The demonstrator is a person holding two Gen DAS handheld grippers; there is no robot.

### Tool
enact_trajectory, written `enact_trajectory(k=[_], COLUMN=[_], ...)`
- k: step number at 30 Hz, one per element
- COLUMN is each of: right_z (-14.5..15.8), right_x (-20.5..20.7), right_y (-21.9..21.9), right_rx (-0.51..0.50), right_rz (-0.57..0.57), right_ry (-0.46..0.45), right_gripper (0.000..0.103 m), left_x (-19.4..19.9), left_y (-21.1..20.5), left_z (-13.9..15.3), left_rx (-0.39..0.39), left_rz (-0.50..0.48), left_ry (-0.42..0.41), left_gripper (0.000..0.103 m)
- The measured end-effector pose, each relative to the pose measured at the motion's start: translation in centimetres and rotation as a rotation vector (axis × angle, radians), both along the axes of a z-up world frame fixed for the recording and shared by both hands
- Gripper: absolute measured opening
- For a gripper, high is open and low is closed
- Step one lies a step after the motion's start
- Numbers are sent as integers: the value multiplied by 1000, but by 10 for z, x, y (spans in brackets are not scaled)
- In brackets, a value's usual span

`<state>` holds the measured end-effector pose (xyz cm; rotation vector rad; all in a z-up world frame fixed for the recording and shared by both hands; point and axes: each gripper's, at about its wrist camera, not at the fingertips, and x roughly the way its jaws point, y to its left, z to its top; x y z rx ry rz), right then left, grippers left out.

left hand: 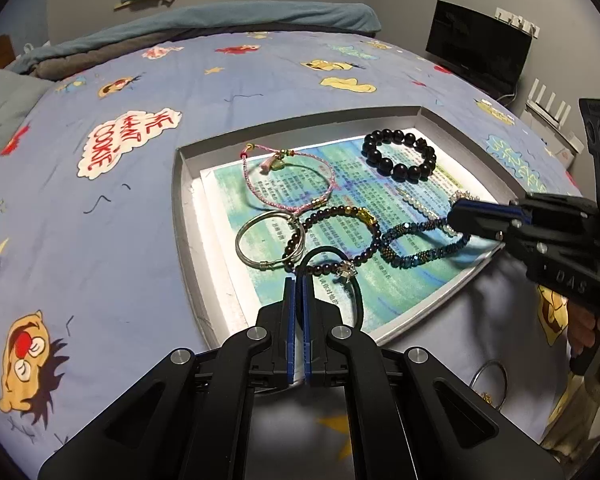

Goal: Organize jewelry
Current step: 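Carry the hair tie and blue bead bracelet into the box and release both, then move both tools back to the last jewelry pieces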

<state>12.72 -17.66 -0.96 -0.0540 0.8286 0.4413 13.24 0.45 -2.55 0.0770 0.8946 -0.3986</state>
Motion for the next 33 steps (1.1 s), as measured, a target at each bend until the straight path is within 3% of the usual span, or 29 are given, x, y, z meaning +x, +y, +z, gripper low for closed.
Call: enact_trajectory(k=[4, 6, 8, 9, 13, 18, 20, 29, 33], right_z=[-2, -2, 0, 1, 7, 17, 22, 32, 33], right_x=[-1, -2, -4, -5, -8, -18, -24, -51, -64], right_y=[1, 0, -1, -2, -9, -20, -26, -49, -54], right_rx=[1, 9, 4, 5, 28, 31, 33, 36, 9], right_rz=[3, 1, -4, -7, -27, -57, -72, -126, -148], right_ry=[11, 17, 6, 2, -16, -53, -70, -106, -121], right_gripper=[8, 9, 9, 10, 37, 48, 57, 93, 98], left_x=[0, 0, -2, -4, -12, -28, -34, -63, -74], left_y=[0, 0, 0, 2, 5, 11, 13, 22, 27], left_z=[1, 1, 3, 5, 14, 28, 32, 46, 48], left_rx=[5, 4, 2, -6, -21, -18, -17, -26, -33], left_rz=[5, 7, 15, 19, 32, 42, 49, 70, 102], left_ry=[-2, -8, -18, -29, -61, -111, -130, -191, -202], left_gripper=[4, 10, 29, 30, 33, 43, 58, 81, 90])
